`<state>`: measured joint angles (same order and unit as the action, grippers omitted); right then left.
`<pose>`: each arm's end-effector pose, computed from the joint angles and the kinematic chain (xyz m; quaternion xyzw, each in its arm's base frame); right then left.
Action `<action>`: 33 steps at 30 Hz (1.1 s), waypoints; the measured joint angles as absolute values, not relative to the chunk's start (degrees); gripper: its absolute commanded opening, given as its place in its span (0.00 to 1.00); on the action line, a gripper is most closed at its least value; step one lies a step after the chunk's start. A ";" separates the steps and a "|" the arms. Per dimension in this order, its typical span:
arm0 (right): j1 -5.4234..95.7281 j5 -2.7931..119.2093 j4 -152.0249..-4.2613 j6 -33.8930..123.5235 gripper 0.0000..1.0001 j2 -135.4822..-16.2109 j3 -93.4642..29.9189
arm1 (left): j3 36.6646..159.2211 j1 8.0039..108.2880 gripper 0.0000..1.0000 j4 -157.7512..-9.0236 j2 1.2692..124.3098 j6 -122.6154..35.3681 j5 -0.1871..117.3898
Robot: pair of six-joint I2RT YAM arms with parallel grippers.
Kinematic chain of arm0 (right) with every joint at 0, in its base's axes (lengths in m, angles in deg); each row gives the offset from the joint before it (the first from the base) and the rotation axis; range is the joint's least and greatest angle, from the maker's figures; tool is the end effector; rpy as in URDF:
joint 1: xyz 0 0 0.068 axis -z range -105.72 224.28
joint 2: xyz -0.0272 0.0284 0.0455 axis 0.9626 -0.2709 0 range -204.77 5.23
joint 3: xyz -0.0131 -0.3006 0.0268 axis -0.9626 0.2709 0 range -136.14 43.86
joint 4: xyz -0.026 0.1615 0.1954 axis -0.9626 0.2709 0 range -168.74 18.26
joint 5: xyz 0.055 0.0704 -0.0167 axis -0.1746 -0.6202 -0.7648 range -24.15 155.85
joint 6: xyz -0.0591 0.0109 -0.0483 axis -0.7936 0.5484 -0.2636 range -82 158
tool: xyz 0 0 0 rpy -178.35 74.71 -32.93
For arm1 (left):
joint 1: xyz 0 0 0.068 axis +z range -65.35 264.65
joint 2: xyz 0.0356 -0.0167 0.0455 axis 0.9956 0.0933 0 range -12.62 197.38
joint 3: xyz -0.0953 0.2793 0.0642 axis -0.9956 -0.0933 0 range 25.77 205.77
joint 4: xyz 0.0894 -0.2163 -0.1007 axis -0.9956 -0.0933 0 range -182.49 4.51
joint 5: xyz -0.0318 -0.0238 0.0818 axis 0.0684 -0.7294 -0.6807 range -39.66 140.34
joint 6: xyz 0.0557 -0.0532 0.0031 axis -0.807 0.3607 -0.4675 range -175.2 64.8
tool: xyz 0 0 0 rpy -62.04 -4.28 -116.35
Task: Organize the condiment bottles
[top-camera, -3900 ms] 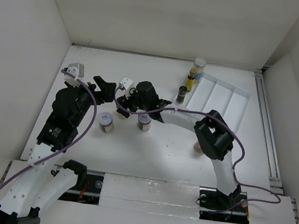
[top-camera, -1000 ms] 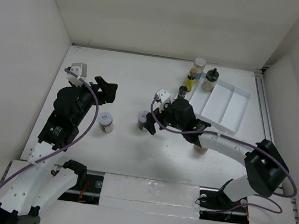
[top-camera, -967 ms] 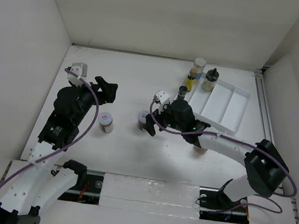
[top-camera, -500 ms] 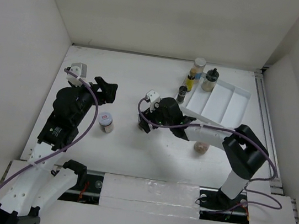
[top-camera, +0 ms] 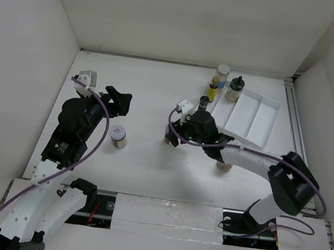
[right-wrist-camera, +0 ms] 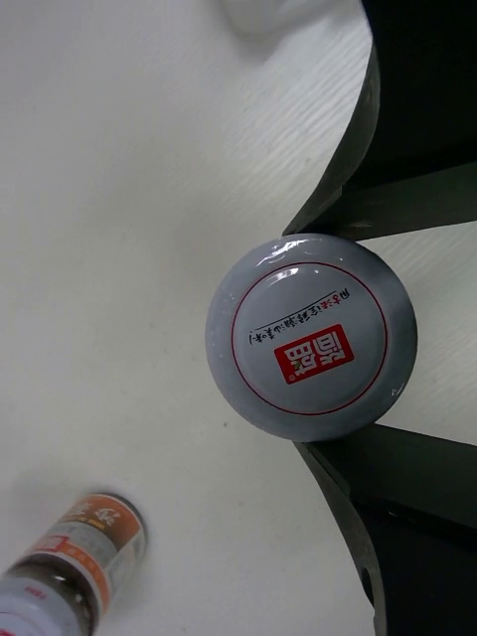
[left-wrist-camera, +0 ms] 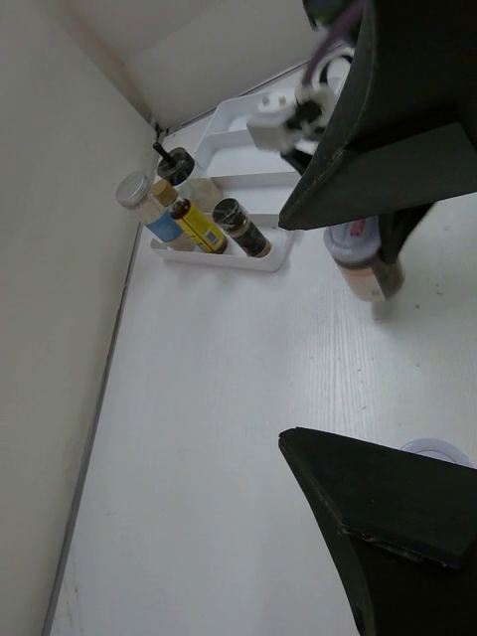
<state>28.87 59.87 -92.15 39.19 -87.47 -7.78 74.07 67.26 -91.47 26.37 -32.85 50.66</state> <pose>0.2591 0.2725 0.2316 -0.3467 0.7814 0.2455 0.4571 0.1485 -0.0469 0.4043 -0.0277 0.6857 -0.2490 0.6834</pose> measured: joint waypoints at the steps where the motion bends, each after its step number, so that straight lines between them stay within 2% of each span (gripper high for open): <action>1: 30.10 60.09 -91.64 39.67 0.45 -84.06 -6.20 | 74.07 67.26 0.77 -91.45 26.37 -32.85 50.85; 5: 38.62 64.29 -92.26 42.80 0.45 -72.70 -3.05 | 74.07 67.26 0.77 -91.36 26.37 -32.85 51.38; 9: 47.80 69.60 -95.75 44.85 0.45 -70.01 -3.01 | 74.07 67.26 0.77 -91.32 26.58 -32.85 51.64; 16: 57.98 72.59 -96.58 46.03 0.45 -84.70 -8.58 | 74.07 67.26 0.77 -91.34 26.67 -32.85 51.82; 25: 64.19 70.08 -95.93 46.23 0.45 -99.45 -18.97 | 74.07 67.26 0.77 -91.32 26.58 -32.85 51.79; 28: 64.94 69.34 -95.91 46.30 0.48 -101.35 -21.68 | 74.07 67.26 0.77 -91.34 26.67 -32.85 51.79; 32: 65.48 68.55 -95.75 46.45 0.59 -102.71 -23.73 | 74.07 67.26 0.77 -91.34 26.71 -32.85 51.82; 33: 65.55 68.33 -95.62 46.45 0.66 -102.92 -24.02 | 74.07 67.26 0.77 -91.32 26.76 -32.85 51.82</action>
